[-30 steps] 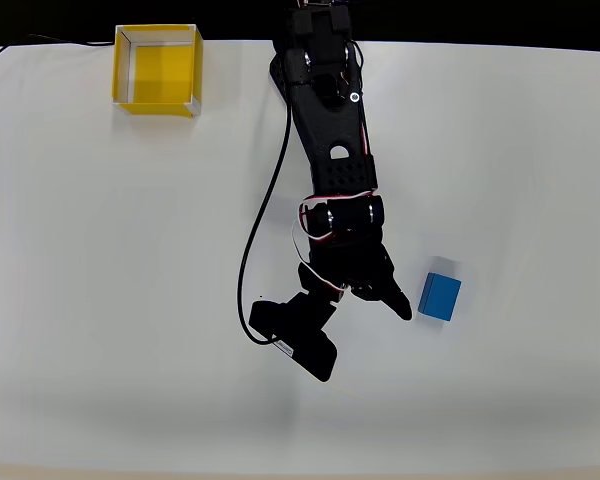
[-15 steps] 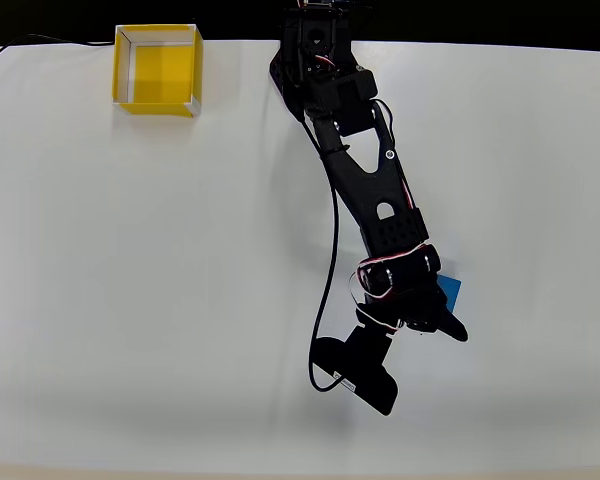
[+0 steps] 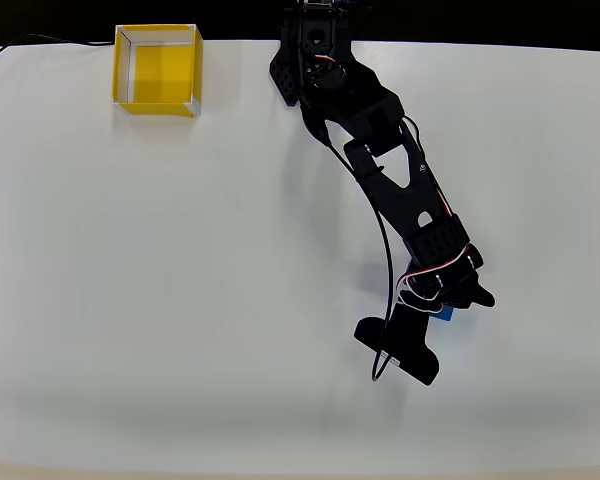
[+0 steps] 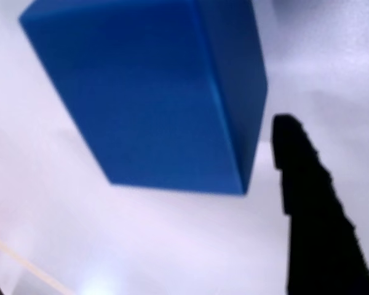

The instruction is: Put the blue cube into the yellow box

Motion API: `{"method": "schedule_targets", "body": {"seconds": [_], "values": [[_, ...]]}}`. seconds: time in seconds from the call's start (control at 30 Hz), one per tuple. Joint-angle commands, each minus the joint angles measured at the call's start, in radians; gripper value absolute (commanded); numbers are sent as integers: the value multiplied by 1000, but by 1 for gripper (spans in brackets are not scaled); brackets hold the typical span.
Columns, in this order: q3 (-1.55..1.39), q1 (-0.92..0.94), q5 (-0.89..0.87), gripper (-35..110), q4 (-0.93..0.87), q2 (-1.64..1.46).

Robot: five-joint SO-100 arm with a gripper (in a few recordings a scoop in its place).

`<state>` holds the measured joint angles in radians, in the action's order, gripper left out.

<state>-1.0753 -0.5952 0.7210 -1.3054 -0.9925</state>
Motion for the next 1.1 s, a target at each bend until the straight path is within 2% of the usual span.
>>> {"method": "schedule_targets", "body": {"seconds": [0.0,0.43,0.73,0.97,1.07], "values": [[121,-28,0,55,-11,-38],[147,-8,58,44,60,29],[155,6,117,25,127,57],[137,38,242,13,80,-38],[132,86,308,12,29,-150]]}}
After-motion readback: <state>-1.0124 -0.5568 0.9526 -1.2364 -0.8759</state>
